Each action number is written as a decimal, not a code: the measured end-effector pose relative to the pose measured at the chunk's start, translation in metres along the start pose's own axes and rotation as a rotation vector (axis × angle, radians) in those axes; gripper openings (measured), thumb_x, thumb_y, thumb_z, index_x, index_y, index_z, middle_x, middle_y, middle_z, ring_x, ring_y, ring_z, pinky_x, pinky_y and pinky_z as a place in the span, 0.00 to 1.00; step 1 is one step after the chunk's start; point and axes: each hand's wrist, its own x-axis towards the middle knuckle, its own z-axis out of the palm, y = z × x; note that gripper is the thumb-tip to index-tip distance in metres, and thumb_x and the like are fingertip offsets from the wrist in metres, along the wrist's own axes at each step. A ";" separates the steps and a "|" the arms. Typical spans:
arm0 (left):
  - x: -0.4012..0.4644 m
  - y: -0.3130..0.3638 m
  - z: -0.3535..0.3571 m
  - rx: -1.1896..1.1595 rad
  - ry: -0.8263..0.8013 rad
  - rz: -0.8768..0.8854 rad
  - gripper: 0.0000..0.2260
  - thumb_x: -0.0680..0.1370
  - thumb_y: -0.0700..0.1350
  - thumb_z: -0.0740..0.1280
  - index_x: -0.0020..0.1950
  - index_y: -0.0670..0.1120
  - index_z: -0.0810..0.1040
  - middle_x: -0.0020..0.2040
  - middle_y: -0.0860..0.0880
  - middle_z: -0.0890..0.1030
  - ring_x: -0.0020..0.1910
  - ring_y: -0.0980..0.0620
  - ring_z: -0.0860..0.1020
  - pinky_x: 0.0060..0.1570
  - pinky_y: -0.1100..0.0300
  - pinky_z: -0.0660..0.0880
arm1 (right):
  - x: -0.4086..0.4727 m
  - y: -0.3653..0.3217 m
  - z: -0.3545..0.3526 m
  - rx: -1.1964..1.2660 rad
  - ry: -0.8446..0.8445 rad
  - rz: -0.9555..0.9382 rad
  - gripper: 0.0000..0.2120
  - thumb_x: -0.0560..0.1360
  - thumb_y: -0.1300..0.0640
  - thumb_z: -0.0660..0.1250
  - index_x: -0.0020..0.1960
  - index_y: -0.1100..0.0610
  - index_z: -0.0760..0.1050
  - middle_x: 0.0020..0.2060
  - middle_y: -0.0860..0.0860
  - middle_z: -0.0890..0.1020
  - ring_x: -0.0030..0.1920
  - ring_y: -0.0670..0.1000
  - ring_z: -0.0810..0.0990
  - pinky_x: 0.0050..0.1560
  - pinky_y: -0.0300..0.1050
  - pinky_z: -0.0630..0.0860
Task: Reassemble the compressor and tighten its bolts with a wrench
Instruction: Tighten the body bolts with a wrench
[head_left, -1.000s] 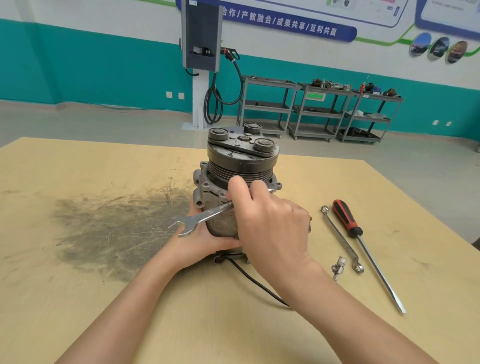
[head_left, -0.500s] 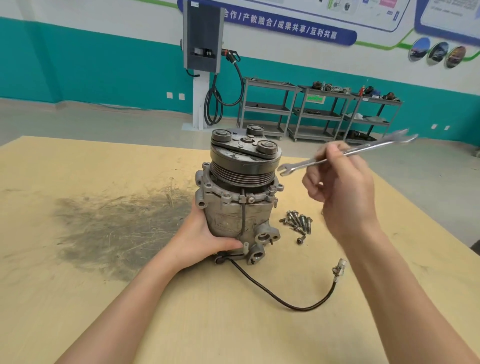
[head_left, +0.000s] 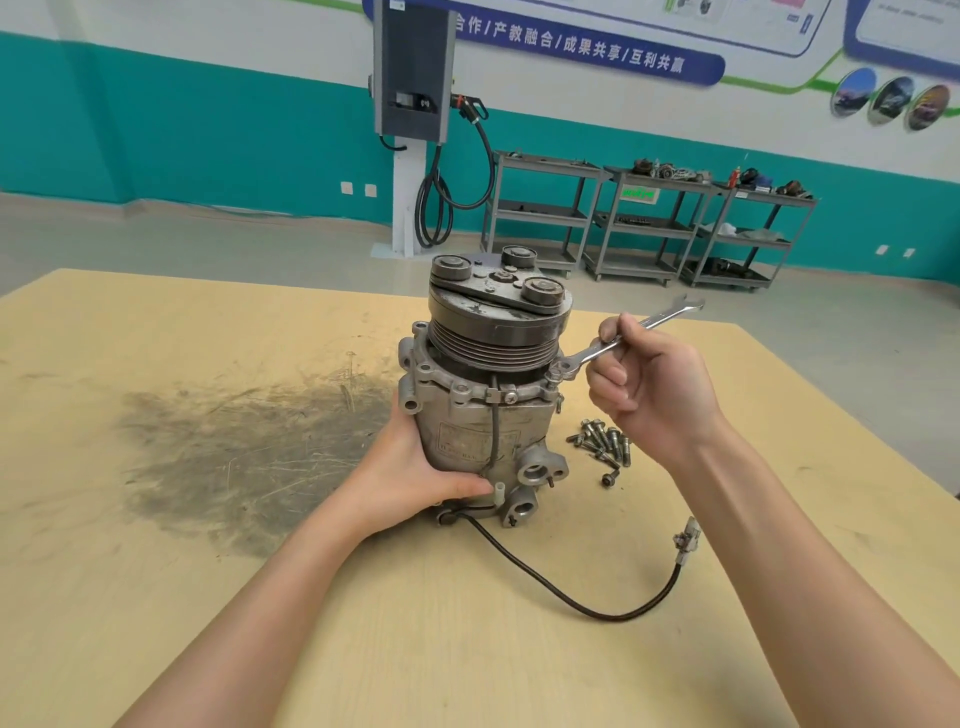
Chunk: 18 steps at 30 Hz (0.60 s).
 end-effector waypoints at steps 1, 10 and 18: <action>0.000 0.000 0.000 -0.002 -0.002 0.001 0.52 0.53 0.60 0.79 0.71 0.55 0.56 0.65 0.61 0.71 0.62 0.75 0.67 0.55 0.81 0.63 | 0.000 0.001 0.000 0.009 -0.003 -0.002 0.16 0.84 0.57 0.49 0.40 0.58 0.67 0.21 0.50 0.66 0.20 0.46 0.62 0.23 0.38 0.53; 0.001 -0.001 0.000 -0.008 -0.005 0.007 0.54 0.53 0.60 0.79 0.73 0.53 0.55 0.67 0.57 0.71 0.66 0.66 0.69 0.63 0.70 0.65 | -0.004 0.003 0.002 0.000 -0.037 -0.084 0.16 0.84 0.56 0.50 0.40 0.58 0.68 0.21 0.50 0.68 0.20 0.46 0.63 0.21 0.36 0.57; 0.000 0.000 0.001 -0.004 0.001 0.004 0.53 0.53 0.61 0.79 0.72 0.55 0.56 0.65 0.62 0.70 0.62 0.75 0.67 0.55 0.81 0.63 | -0.008 0.012 0.007 0.127 -0.032 -0.016 0.16 0.83 0.55 0.53 0.40 0.58 0.69 0.21 0.51 0.70 0.19 0.46 0.65 0.20 0.35 0.60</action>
